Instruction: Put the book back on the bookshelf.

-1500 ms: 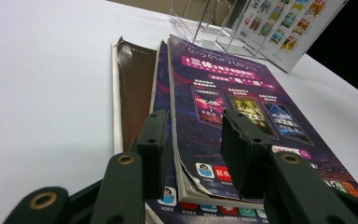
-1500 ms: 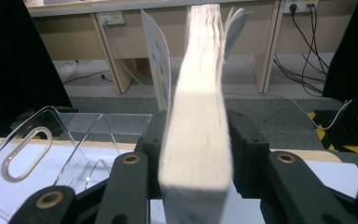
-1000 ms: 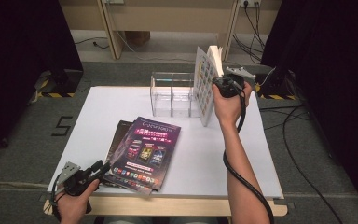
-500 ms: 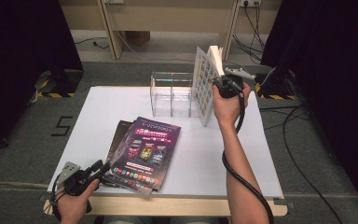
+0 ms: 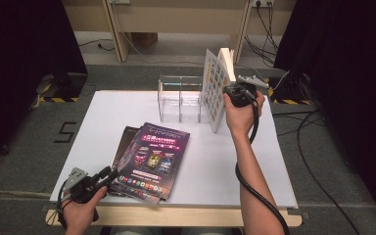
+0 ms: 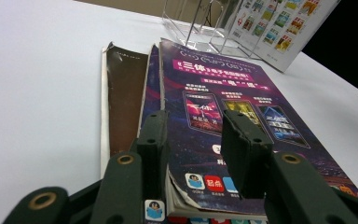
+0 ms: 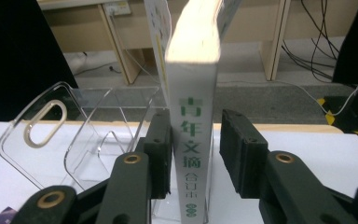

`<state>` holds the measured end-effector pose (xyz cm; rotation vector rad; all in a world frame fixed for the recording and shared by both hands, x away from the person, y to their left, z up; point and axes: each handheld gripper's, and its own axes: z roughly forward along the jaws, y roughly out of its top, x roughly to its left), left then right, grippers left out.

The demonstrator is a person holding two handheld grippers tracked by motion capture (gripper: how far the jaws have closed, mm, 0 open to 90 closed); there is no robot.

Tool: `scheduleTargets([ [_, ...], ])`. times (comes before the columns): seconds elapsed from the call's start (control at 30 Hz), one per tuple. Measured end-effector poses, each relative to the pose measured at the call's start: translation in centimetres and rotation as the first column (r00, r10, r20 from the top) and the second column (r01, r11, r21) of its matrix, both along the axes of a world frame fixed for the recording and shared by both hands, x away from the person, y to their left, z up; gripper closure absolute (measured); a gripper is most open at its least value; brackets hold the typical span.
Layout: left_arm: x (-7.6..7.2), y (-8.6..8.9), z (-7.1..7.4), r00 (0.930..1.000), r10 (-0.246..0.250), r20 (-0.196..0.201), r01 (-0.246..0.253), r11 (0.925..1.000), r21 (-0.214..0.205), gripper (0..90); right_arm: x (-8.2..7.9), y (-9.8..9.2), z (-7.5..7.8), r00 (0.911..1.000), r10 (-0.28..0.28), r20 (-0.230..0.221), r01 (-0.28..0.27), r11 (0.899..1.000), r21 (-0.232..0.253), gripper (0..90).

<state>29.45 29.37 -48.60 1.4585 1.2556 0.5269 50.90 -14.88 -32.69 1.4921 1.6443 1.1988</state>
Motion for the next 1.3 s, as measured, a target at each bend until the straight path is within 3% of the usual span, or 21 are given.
scheduleTargets([
  [0.17,0.4,-0.1,0.0,1.0000,-0.010,0.000,0.010,1.0000,-0.003,60.8,0.7,0.7,-0.1,0.9996,-0.012,-0.024,0.010,0.999,-0.048,73.8],
  [0.43,0.4,-0.1,-0.1,1.0000,-0.009,-0.003,0.009,1.0000,-0.002,60.9,0.8,1.2,-0.1,1.0000,-0.007,0.007,0.007,0.995,-0.098,73.8],
  [0.73,0.5,-0.1,-0.3,0.9999,-0.003,-0.014,0.003,1.0000,-0.004,58.0,-0.5,-0.1,-0.6,1.0000,0.000,0.006,0.000,1.000,-0.030,63.6],
  [1.03,0.3,-0.4,-0.3,0.9997,-0.015,-0.019,0.015,0.9998,0.009,57.3,-2.0,-0.8,-0.5,0.9999,0.012,0.005,-0.012,1.000,-0.007,64.0],
  [1.3,0.4,-0.4,-0.3,0.9996,-0.017,-0.023,0.018,0.9998,0.012,57.0,-2.9,-0.4,-1.3,0.9998,0.017,0.004,-0.018,1.000,0.013,63.9],
])
